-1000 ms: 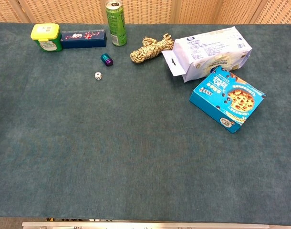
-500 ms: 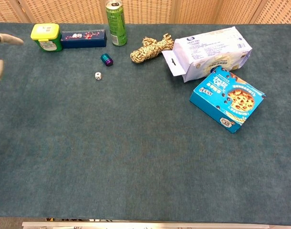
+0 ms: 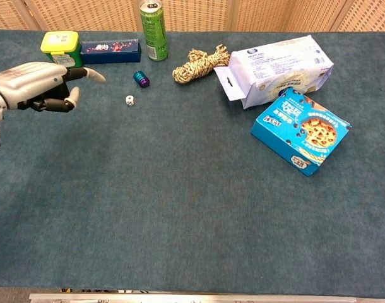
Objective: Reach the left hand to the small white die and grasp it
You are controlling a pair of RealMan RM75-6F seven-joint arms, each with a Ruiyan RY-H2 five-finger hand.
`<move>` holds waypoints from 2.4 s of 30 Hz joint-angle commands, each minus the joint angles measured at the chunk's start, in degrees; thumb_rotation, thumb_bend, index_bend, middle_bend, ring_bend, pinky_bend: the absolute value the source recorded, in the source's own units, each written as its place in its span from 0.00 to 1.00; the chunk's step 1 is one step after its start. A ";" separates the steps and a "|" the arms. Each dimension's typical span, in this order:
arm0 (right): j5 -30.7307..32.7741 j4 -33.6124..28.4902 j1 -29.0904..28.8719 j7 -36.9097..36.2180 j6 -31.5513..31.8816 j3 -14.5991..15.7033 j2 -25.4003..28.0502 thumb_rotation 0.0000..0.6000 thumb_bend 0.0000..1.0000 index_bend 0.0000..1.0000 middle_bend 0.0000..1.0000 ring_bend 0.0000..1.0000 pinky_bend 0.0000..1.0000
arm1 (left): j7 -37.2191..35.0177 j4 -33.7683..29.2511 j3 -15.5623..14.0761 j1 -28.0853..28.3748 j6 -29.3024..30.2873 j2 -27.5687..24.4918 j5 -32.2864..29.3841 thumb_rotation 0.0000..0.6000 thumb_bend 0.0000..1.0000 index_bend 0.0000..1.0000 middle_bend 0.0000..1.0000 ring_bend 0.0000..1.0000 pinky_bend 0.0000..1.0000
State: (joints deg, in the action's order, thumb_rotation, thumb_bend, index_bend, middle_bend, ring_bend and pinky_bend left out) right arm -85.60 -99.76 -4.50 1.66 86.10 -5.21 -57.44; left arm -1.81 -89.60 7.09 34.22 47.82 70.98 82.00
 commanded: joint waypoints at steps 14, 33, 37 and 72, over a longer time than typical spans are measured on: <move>0.56 0.81 -0.05 -0.23 -0.55 0.06 -0.53 1.00 0.33 0.39 0.43 0.31 0.30 | 12.02 9.63 2.18 9.70 -9.38 11.52 -17.66 0.40 0.72 0.10 0.99 0.98 1.00; 0.82 2.06 1.32 -1.95 0.72 0.38 -0.25 1.00 0.33 0.39 0.43 0.31 0.30 | 22.68 16.06 -1.00 15.72 -10.91 17.04 -33.04 0.40 0.72 0.10 0.99 0.98 1.00; 0.95 2.34 1.47 -2.23 0.70 0.43 -0.29 1.00 0.33 0.39 0.43 0.31 0.30 | 23.61 16.93 -1.30 16.48 -10.71 17.56 -35.27 0.40 0.72 0.10 0.99 0.98 1.00; 0.34 3.42 1.00 -3.04 0.00 0.30 -1.24 1.00 0.33 0.39 0.43 0.31 0.30 | 26.44 0.50 -6.88 14.82 -2.71 9.34 -31.14 0.40 0.72 0.10 0.99 0.98 1.00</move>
State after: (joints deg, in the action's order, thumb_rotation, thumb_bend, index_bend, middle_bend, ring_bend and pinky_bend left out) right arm -85.26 -96.34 -3.50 -1.37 86.11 -4.91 -58.67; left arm 24.44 -89.35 0.28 49.09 45.01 80.23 51.00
